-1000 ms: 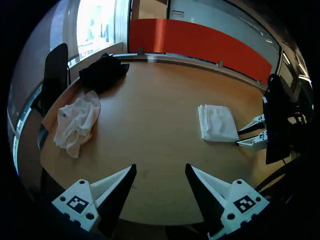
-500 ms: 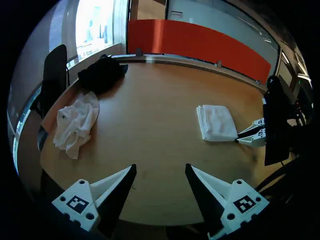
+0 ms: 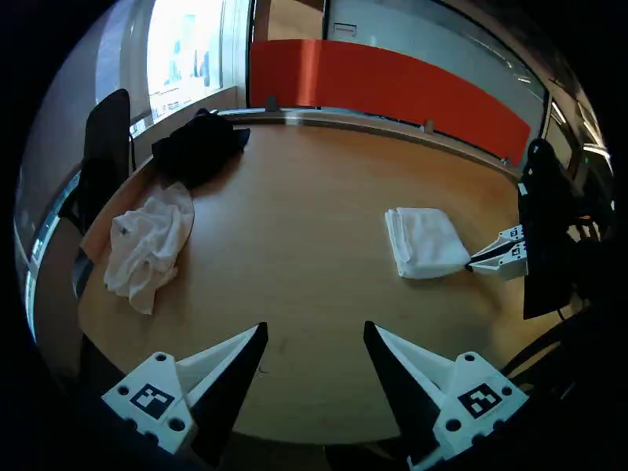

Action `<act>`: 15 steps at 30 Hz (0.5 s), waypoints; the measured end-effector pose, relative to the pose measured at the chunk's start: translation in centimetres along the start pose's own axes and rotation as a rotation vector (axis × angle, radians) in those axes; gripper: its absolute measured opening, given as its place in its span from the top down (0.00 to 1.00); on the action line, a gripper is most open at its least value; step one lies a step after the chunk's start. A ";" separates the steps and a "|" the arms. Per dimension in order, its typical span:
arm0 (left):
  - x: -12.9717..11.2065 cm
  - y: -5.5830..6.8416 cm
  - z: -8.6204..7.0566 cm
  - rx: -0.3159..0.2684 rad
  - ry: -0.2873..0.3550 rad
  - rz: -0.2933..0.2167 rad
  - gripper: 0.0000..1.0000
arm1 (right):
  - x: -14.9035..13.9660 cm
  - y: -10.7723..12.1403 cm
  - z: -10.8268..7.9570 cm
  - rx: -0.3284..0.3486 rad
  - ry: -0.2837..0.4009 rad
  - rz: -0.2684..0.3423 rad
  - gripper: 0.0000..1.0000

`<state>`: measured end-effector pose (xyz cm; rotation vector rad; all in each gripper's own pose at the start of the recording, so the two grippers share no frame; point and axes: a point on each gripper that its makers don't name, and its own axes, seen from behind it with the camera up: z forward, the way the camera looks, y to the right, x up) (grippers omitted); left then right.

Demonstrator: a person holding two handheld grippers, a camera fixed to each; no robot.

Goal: Fold towel

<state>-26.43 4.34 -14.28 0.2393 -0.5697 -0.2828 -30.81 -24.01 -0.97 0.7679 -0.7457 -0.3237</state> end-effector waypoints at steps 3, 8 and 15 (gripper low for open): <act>0.2 0.1 0.1 -0.004 0.004 0.002 0.10 | 1.4 0.5 -0.6 -0.008 0.022 -0.011 0.94; 0.7 0.2 0.3 -0.010 0.012 0.013 0.10 | 4.6 1.6 -2.1 -0.032 0.067 -0.037 0.95; 1.9 0.6 0.4 -0.024 0.031 0.031 0.10 | 9.9 3.2 -4.5 -0.057 0.151 -0.080 0.95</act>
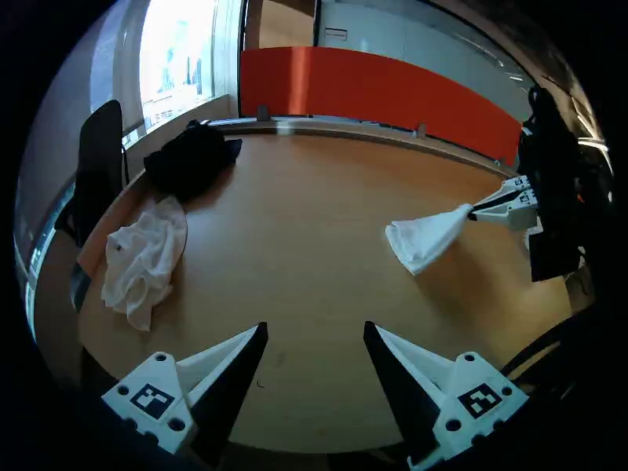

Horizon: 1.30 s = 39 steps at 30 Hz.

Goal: Fold towel

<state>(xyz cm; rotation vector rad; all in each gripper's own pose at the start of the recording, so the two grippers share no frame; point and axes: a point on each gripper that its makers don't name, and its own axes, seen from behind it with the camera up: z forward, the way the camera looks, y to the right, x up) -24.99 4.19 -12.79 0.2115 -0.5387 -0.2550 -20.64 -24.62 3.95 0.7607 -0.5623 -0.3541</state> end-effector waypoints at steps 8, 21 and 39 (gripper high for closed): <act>1.4 0.6 0.3 -0.018 0.019 0.023 0.10 | 5.1 2.4 -2.7 -0.026 0.088 -0.020 0.95; 3.1 1.7 1.0 -0.046 0.038 0.042 0.10 | 4.6 8.0 -7.7 -0.097 0.099 -0.005 0.95; 4.5 3.7 2.4 -0.070 0.032 0.075 0.10 | -0.5 17.8 -15.8 -0.206 0.083 0.095 0.95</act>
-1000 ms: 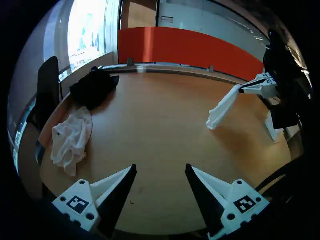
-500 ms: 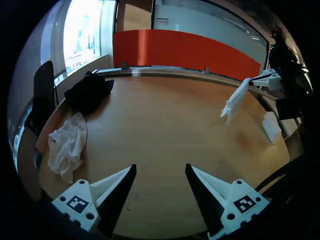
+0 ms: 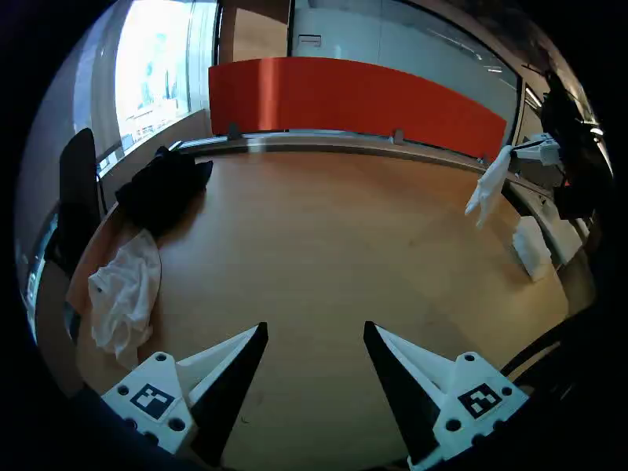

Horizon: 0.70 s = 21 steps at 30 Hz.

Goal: Fold towel

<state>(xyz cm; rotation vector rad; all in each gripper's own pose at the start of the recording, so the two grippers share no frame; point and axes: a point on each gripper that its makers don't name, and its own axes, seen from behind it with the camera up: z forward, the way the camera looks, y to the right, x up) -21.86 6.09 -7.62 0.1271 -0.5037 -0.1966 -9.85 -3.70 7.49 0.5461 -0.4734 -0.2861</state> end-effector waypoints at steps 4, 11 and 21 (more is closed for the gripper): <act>0.3 0.4 0.3 -0.002 -0.002 0.012 0.10 | -1.5 2.5 -1.3 -0.027 -0.021 0.017 0.95; 0.6 1.2 0.9 -0.010 -0.012 0.033 0.10 | -3.5 6.4 -3.5 -0.074 -0.050 0.035 0.95; 1.0 2.5 1.4 -0.021 -0.016 0.041 0.10 | -6.4 11.0 -6.3 -0.122 -0.067 0.108 0.95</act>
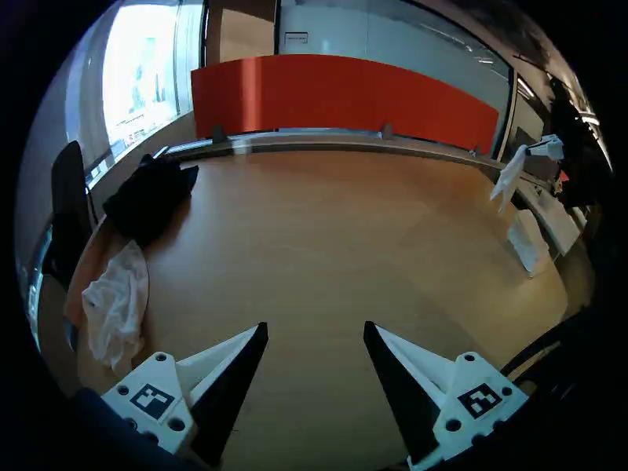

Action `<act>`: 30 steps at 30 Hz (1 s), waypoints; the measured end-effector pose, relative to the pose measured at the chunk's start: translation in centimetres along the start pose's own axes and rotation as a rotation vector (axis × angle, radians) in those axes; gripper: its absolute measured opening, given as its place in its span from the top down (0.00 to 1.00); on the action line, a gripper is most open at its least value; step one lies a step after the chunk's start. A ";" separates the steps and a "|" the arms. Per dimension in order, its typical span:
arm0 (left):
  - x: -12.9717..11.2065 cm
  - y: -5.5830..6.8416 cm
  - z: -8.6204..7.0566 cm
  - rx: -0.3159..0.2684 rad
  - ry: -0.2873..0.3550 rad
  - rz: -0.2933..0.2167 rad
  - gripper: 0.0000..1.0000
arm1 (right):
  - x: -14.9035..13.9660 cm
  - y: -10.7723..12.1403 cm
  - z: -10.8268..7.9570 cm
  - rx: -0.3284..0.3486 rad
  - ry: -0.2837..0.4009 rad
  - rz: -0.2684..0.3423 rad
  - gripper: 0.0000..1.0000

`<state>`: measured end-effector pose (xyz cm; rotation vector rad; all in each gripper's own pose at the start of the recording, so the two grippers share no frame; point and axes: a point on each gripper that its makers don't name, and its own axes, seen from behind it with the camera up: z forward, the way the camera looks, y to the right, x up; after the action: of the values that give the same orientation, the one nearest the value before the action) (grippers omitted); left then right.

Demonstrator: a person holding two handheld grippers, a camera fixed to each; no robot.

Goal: Fold towel

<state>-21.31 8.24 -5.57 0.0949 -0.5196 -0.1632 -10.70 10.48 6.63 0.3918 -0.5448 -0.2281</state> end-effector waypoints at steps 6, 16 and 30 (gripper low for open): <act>0.2 0.5 0.2 0.000 -0.004 0.011 0.10 | -2.0 3.0 -1.0 -0.038 -0.028 0.018 0.95; 0.4 1.5 0.4 -0.004 -0.003 0.026 0.10 | -4.6 5.7 -2.6 -0.074 -0.072 0.028 0.95; 0.7 2.2 0.1 -0.012 -0.003 0.053 0.10 | -9.6 6.9 -6.3 -0.109 -0.090 0.112 0.95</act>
<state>-20.52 10.24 -4.89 0.0690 -0.5232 -0.1148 -14.53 21.53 0.21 0.2450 -0.6384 -0.1674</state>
